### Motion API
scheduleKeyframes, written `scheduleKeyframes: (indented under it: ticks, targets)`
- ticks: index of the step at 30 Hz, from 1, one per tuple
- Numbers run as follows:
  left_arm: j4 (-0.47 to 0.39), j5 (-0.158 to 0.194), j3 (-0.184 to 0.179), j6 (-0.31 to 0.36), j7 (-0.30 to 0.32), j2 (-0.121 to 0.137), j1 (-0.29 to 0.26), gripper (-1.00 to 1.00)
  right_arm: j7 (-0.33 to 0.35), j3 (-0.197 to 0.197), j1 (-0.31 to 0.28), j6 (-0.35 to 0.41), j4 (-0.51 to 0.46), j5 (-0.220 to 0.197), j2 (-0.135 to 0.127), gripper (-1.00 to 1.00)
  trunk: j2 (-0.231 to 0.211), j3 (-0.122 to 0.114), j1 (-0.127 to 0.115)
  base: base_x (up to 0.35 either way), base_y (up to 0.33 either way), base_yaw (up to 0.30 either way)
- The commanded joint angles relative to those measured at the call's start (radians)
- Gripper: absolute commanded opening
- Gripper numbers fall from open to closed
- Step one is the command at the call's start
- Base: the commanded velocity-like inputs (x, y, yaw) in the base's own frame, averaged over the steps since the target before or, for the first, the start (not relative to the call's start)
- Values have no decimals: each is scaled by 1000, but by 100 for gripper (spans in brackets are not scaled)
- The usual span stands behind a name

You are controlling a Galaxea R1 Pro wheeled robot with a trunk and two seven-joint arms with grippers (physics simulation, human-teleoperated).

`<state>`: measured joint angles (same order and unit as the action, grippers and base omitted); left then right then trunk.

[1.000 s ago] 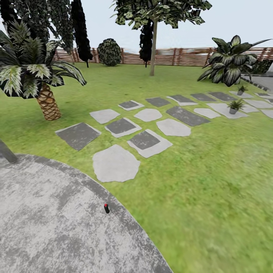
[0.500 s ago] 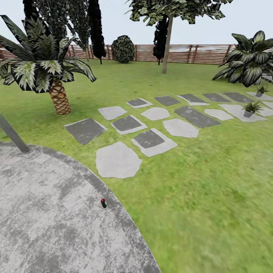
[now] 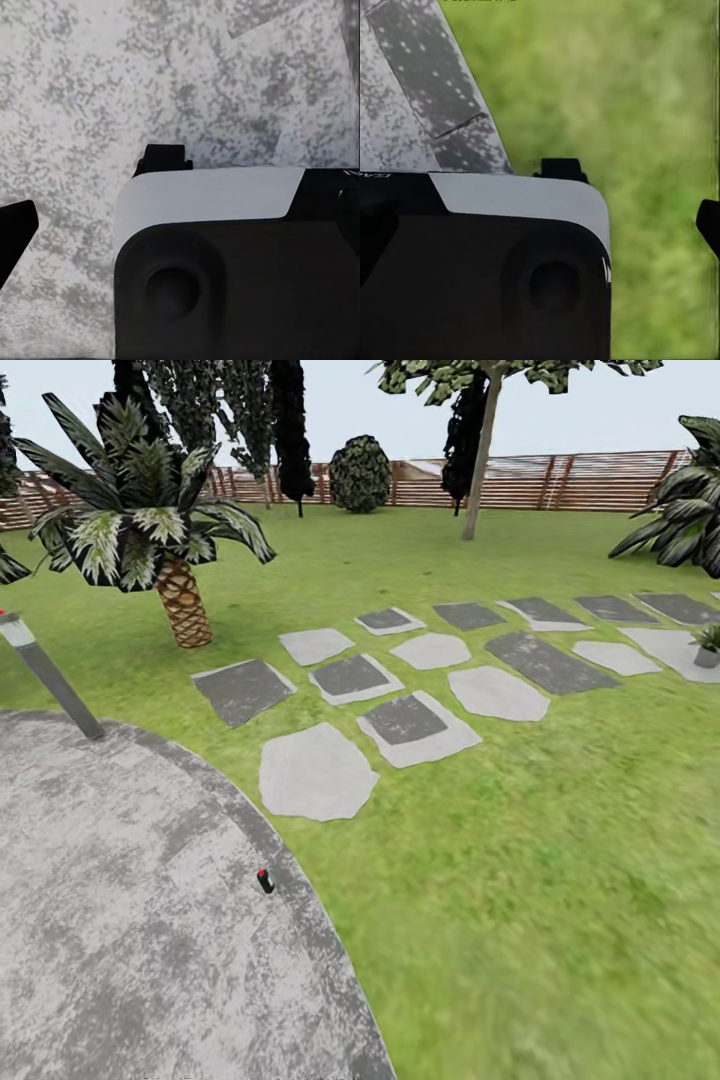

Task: Pick up the pesticide atomizer in the garden and spray insectifuge to fully cover both potted plants in the garden.

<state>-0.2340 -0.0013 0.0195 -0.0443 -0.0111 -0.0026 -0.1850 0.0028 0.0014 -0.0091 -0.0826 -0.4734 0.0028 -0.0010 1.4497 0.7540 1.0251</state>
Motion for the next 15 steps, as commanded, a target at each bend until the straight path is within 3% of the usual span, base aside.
scheduleKeyframes:
  ticks: [1,8,15]
  targets:
    - [1,0,2,-3,-1,0,-1,100,0,0,0,-3,1,0,0,100,0,2,0,0,-349,200]
    - [0,0,1,-3,0,0,-1,100,0,0,-1,-3,1,0,0,100,0,9,0,0,-341,200]
    - [-1,1,1,-3,0,0,-1,100,0,0,-1,-4,1,0,0,100,0,17,0,0,-63,200]
